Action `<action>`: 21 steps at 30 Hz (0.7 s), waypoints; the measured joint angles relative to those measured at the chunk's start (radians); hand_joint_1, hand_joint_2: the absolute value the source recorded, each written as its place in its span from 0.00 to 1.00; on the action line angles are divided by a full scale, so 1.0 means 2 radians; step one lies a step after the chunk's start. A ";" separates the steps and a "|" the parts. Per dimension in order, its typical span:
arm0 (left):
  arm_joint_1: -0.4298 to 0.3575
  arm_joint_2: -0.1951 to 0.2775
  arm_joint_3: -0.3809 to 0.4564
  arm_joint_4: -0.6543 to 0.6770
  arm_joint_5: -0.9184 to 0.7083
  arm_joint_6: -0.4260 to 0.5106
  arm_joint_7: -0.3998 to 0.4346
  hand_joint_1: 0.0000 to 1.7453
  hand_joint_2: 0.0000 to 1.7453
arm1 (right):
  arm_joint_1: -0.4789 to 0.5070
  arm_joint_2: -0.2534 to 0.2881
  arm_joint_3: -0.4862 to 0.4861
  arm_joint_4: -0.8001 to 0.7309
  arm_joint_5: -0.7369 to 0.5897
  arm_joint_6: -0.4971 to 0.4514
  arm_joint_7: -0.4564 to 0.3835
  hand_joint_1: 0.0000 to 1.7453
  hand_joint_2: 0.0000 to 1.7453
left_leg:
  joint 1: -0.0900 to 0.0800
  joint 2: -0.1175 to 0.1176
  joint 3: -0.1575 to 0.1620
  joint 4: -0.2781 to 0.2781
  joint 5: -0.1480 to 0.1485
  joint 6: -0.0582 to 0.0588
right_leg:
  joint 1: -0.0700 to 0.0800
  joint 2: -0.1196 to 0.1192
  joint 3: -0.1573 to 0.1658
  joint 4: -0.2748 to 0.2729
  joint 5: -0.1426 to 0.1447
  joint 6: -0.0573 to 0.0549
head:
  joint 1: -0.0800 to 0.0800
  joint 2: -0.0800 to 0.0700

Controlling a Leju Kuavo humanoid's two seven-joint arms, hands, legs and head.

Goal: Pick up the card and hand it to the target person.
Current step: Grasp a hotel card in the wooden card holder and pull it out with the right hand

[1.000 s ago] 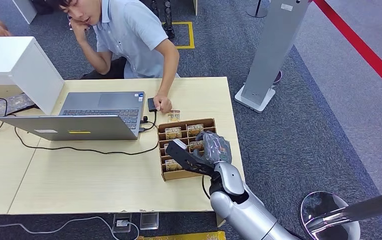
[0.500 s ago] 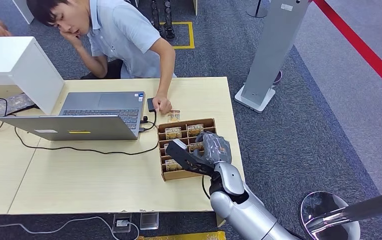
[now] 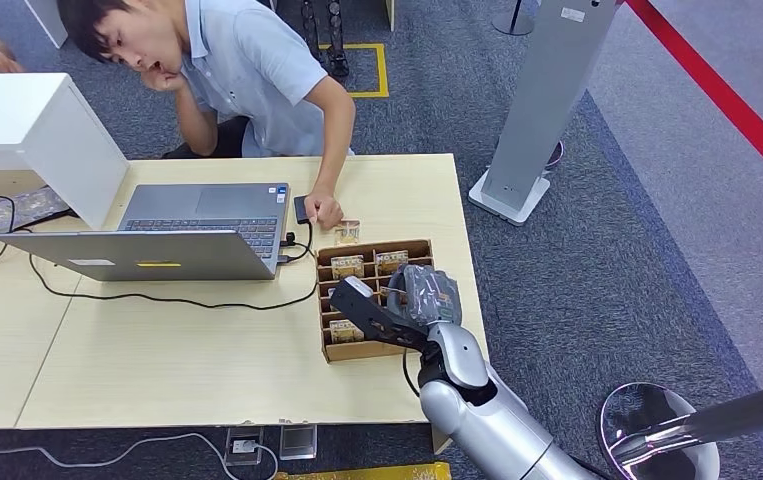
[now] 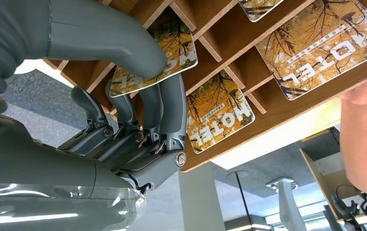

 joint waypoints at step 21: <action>0.000 0.000 0.000 0.000 -0.003 0.004 -0.015 0.00 1.00 | 0.038 0.004 -0.025 -0.045 0.075 -0.192 -0.216 0.94 1.00 | 0.000 0.000 0.000 0.000 0.000 0.000 | 0.000 0.000 0.000 0.000 0.000 0.000 | 0.000 0.000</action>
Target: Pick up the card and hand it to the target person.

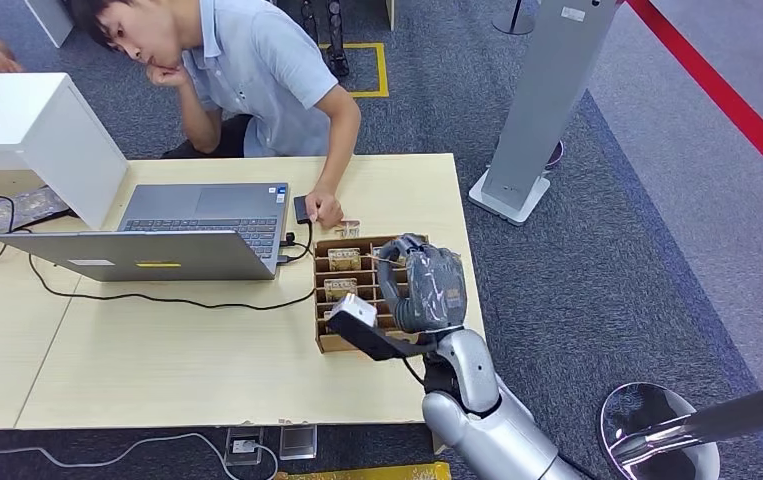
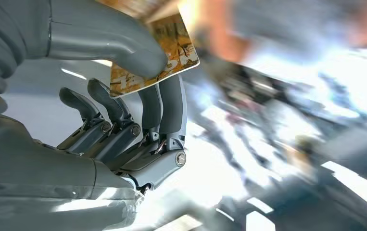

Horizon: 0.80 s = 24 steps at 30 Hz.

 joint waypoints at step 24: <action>-0.013 0.000 -0.001 0.000 -0.007 -0.002 0.012 0.00 1.00 | -0.153 0.064 -0.045 0.134 -0.169 -0.008 -0.021 0.94 1.00 | 0.000 0.000 0.000 0.000 0.001 0.000 | 0.000 0.000 0.000 0.001 0.000 0.000 | -0.001 0.000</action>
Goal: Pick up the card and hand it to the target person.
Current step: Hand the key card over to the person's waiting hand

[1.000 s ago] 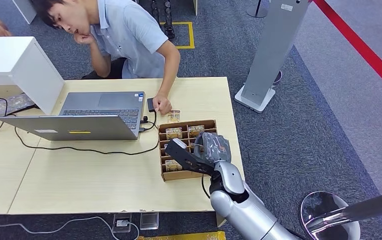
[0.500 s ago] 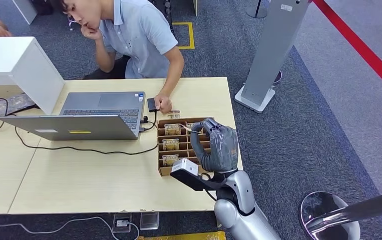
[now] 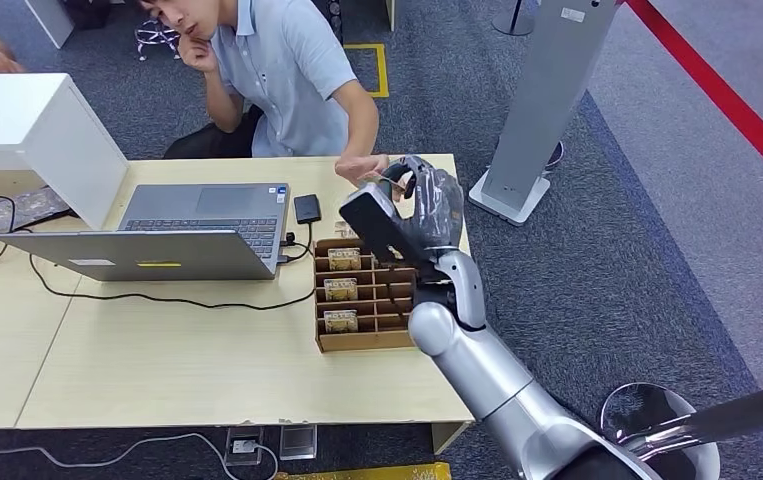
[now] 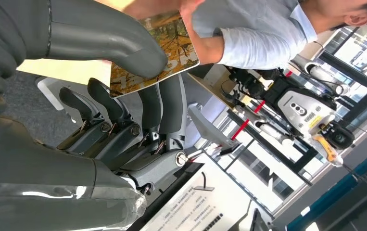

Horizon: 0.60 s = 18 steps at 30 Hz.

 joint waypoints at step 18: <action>-0.008 0.000 -0.001 0.000 0.007 0.009 0.009 0.00 1.00 | -0.103 0.063 0.055 0.234 0.012 0.020 0.047 0.00 1.00 | 0.000 0.000 0.000 0.000 0.000 0.000 | 0.000 0.000 0.000 0.000 0.000 0.000 | 0.001 0.000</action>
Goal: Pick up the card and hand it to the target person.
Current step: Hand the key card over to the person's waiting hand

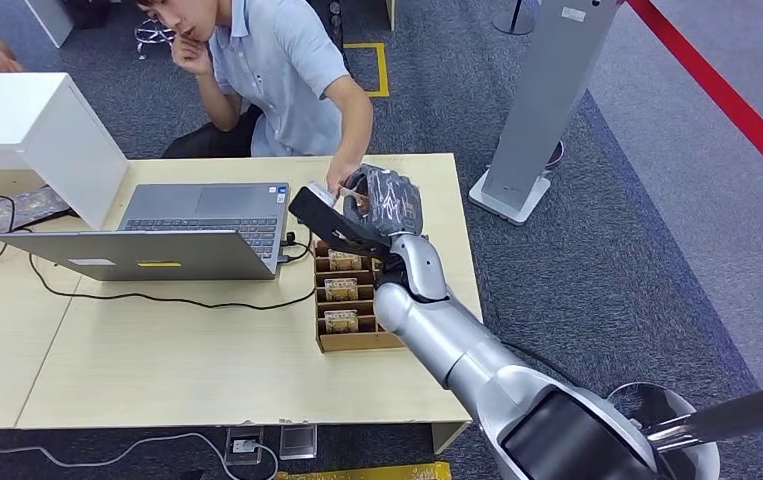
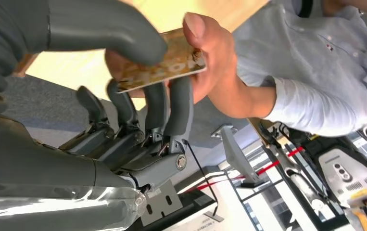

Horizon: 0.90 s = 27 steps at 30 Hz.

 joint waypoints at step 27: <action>0.022 0.003 -0.002 0.000 0.016 -0.001 -0.002 0.00 1.00 | 0.173 -0.114 -0.065 -0.283 -0.200 -0.005 -0.042 0.00 1.00 | 0.000 0.000 0.001 0.000 -0.001 0.000 | 0.000 0.000 0.000 -0.001 0.000 0.000 | 0.001 0.000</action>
